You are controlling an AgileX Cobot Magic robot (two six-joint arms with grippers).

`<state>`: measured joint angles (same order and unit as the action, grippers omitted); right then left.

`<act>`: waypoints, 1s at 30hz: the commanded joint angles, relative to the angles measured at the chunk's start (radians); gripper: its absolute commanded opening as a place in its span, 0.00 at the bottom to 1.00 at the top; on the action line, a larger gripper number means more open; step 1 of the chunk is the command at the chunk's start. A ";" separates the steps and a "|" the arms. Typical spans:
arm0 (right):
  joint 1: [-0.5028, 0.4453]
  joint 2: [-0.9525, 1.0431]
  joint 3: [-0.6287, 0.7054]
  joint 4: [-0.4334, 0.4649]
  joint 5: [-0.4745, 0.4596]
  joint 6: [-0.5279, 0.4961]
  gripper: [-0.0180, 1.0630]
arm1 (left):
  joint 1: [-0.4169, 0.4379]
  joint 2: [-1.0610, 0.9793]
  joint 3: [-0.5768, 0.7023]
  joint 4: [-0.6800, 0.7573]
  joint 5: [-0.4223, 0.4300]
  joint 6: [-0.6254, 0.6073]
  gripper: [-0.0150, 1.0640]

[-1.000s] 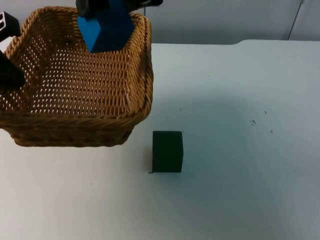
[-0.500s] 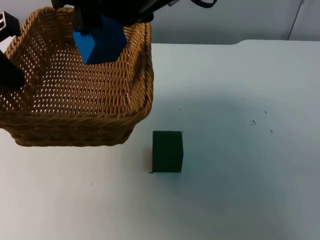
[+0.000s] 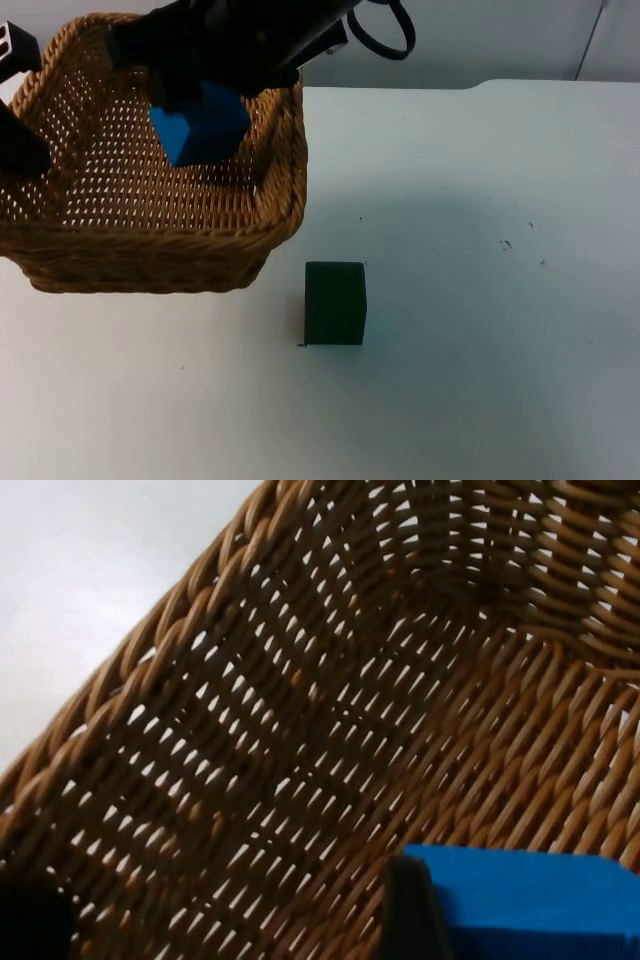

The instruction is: Pick up the basket with the left hand and place the blue cube into the basket with the right hand.

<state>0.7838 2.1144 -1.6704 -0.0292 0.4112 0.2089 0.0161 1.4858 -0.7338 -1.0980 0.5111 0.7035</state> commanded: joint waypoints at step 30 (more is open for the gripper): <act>0.004 0.003 -0.011 0.008 -0.084 -0.007 0.56 | 0.002 -0.015 0.002 -0.030 0.008 -0.003 0.01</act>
<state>0.7838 2.1160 -1.6704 -0.0250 0.3364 0.2089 0.0161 1.4858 -0.7338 -1.0980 0.5111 0.7035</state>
